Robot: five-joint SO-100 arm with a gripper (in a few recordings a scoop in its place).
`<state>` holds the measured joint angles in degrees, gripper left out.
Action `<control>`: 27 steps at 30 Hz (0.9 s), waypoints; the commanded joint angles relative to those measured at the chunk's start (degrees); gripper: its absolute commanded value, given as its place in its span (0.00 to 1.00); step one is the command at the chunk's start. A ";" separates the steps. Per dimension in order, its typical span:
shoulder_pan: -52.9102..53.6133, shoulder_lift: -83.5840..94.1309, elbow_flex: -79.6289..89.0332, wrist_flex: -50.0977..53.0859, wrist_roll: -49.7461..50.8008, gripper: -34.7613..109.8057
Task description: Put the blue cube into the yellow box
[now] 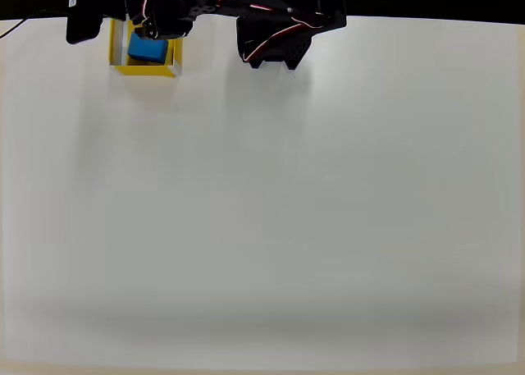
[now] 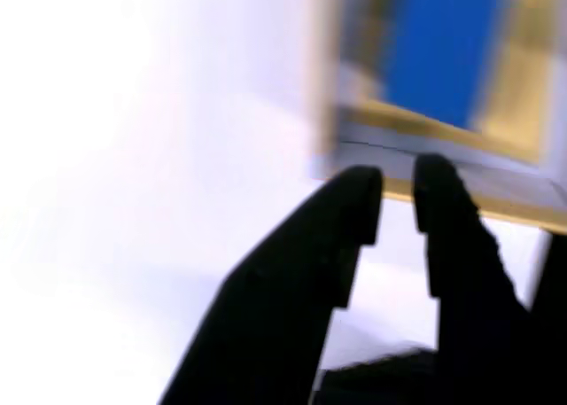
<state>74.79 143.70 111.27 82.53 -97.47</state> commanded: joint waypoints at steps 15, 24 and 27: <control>-61.00 20.92 37.97 -34.89 1.23 0.24; -74.09 37.09 59.59 -34.80 0.53 0.24; -74.88 41.92 63.90 -30.59 -0.44 0.24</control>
<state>0.70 179.56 173.58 48.96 -96.42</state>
